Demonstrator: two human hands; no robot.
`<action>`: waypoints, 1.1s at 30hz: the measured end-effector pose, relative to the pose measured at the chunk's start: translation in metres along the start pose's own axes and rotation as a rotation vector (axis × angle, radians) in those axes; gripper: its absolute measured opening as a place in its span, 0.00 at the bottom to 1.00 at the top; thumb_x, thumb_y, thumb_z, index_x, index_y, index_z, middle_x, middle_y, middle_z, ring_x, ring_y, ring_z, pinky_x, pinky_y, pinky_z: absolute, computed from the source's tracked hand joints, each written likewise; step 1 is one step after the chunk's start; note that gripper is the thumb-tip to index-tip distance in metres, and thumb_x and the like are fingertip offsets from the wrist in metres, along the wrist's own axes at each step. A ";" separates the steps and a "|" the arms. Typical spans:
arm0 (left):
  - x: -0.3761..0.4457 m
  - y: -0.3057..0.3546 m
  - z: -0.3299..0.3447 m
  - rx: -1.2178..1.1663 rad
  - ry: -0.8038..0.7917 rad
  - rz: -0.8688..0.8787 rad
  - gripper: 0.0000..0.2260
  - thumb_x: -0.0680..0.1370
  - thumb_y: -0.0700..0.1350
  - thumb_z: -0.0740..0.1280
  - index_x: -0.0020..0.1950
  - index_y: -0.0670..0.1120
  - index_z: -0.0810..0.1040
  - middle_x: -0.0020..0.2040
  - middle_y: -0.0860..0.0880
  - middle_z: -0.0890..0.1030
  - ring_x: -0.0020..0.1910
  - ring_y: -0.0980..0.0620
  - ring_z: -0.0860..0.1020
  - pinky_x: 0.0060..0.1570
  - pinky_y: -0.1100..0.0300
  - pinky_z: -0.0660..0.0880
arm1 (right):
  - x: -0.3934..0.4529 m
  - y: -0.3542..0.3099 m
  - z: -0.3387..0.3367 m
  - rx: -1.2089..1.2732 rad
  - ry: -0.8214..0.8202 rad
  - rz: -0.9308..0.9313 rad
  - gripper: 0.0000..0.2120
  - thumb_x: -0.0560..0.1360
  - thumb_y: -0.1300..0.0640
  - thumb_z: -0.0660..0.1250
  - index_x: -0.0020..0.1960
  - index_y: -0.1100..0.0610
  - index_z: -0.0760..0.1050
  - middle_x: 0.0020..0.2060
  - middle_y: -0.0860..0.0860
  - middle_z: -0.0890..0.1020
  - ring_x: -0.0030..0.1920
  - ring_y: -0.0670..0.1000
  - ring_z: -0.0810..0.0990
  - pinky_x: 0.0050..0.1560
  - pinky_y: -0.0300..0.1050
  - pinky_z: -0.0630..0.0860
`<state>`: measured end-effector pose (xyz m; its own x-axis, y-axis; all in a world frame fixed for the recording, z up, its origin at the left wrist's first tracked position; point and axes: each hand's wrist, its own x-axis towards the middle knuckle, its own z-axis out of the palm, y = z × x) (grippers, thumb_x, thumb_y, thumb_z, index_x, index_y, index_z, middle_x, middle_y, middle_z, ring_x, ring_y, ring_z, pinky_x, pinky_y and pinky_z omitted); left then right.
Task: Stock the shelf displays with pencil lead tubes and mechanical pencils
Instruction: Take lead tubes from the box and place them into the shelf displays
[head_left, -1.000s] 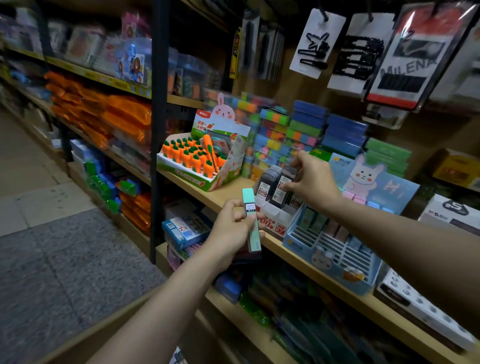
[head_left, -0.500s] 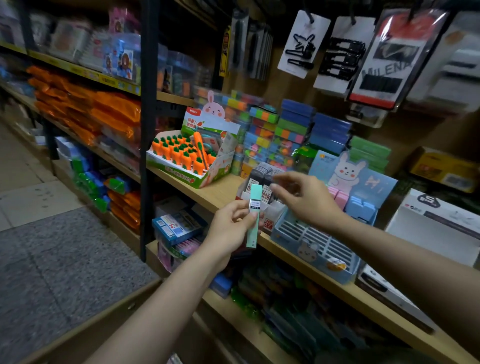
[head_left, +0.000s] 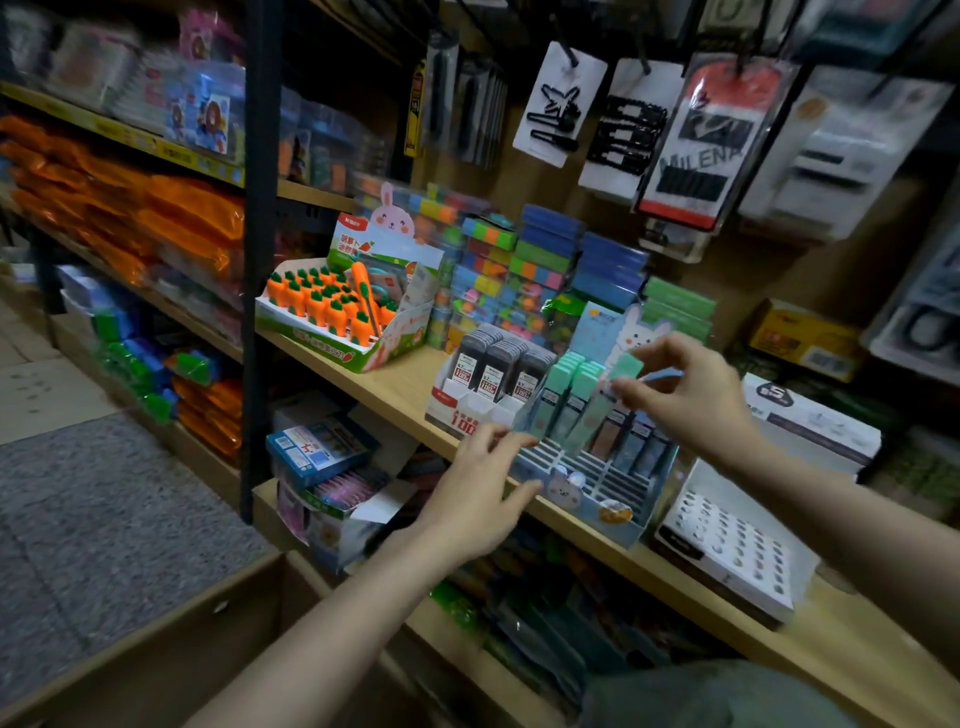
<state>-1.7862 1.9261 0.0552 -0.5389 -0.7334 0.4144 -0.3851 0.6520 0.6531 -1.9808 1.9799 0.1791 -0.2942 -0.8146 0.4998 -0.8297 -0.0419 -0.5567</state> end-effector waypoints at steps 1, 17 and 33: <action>-0.001 -0.004 0.002 0.068 -0.018 0.021 0.22 0.80 0.54 0.64 0.73 0.54 0.65 0.69 0.53 0.63 0.69 0.53 0.62 0.66 0.54 0.69 | 0.005 0.001 -0.001 -0.023 0.026 -0.012 0.12 0.70 0.55 0.76 0.50 0.50 0.76 0.44 0.46 0.82 0.40 0.45 0.84 0.44 0.48 0.82; -0.005 -0.027 0.021 0.299 -0.076 0.121 0.27 0.80 0.52 0.63 0.77 0.54 0.57 0.78 0.54 0.45 0.77 0.48 0.55 0.66 0.51 0.71 | 0.018 0.025 0.049 -0.104 -0.035 -0.062 0.10 0.72 0.59 0.75 0.50 0.52 0.75 0.44 0.49 0.81 0.42 0.41 0.80 0.36 0.32 0.72; -0.014 -0.026 0.015 0.179 -0.195 0.086 0.32 0.80 0.50 0.64 0.79 0.59 0.50 0.78 0.61 0.37 0.78 0.52 0.51 0.69 0.54 0.68 | -0.001 0.014 0.047 -0.253 0.009 -0.142 0.25 0.74 0.56 0.72 0.69 0.55 0.72 0.58 0.53 0.75 0.53 0.52 0.78 0.59 0.49 0.77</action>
<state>-1.7802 1.9218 0.0227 -0.7026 -0.6344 0.3224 -0.4487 0.7466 0.4913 -1.9699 1.9530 0.1401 -0.1699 -0.8058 0.5672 -0.9544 -0.0088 -0.2983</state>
